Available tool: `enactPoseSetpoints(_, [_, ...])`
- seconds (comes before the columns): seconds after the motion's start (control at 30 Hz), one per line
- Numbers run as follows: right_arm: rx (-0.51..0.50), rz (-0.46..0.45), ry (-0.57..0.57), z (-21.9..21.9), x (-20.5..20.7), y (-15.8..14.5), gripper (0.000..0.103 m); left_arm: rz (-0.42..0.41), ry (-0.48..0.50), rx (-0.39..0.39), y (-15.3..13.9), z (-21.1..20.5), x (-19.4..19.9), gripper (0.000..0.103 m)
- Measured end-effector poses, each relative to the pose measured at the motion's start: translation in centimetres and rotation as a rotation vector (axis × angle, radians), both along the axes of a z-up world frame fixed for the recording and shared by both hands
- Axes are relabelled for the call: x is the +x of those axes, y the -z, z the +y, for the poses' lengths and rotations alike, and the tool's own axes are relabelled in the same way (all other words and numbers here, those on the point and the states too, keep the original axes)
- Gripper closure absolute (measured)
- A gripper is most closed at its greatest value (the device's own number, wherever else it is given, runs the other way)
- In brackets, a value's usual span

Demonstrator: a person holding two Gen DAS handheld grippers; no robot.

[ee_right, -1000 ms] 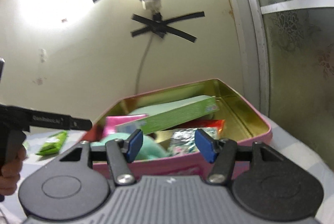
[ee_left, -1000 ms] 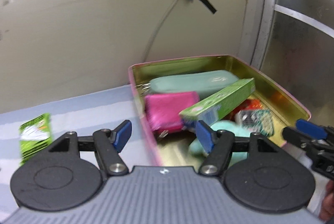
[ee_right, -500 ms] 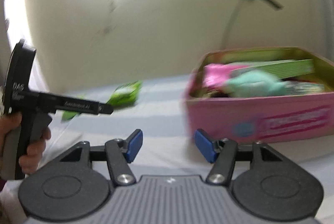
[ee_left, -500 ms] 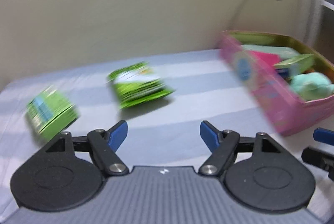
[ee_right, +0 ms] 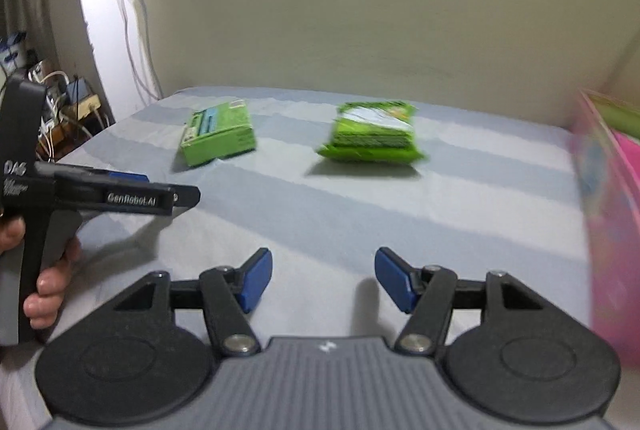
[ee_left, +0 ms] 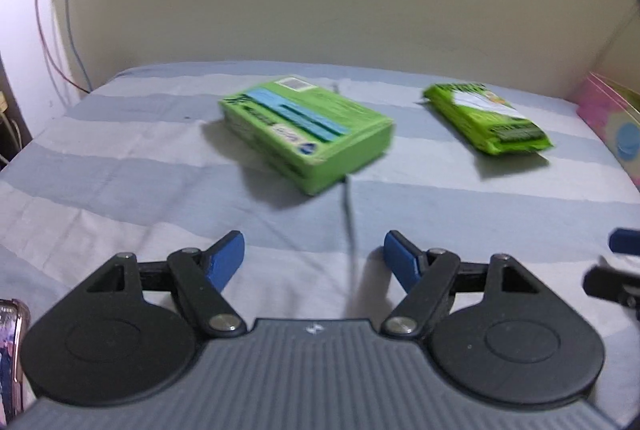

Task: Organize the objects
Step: 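Move the right gripper to the square green box and grasp it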

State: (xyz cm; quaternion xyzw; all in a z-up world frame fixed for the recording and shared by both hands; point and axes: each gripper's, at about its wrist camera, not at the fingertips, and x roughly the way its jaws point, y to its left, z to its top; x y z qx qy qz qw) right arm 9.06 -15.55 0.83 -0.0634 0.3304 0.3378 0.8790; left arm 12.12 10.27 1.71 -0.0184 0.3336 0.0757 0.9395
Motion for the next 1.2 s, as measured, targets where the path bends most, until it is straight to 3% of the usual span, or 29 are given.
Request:
enactPoseSetpoints(0.2, [-0.022,-0.063,-0.031,5.1,2.4,-0.7,0.044,-0.053,-0.041,-0.073,0.0,1.8,-0.4,0.022])
enactPoseSetpoints(0.4, [0.088,-0.066,-0.067,9.7,5.9,-2.6,0.035,-0.072,-0.052,-0.131,0.2,2.6,-0.4,0.019])
enactPoseSetpoints(0.53, [0.124,-0.024,-0.129,13.4,8.2,-2.9,0.023,-0.094,-0.066,-0.156,-0.1,3.3,-1.0,0.019])
enactPoseSetpoints(0.67, [0.078,-0.013,-0.174,17.1,9.5,-1.9,0.019,-0.193,-0.176,-0.153,-1.3,5.0,-2.6,0.019])
enactPoseSetpoints(0.77, [0.021,-0.006,-0.201,19.2,9.8,-0.7,0.012,-0.198,-0.226,-0.183,-1.2,6.2,-2.7,0.019])
enactPoseSetpoints(0.93, [0.035,0.045,-0.239,19.8,9.1,0.4,0.006,-0.193,-0.242,-0.214,-1.2,6.8,-2.6,0.020])
enactPoseSetpoints(1.03, [0.009,0.036,-0.240,20.0,8.8,0.2,0.012,-0.184,-0.237,-0.209,-1.0,6.4,-2.7,0.020])
enactPoseSetpoints(1.2, [-0.012,0.051,-0.236,19.4,8.7,-0.1,0.008,-0.201,-0.282,-0.193,-1.2,6.8,-3.0,0.019])
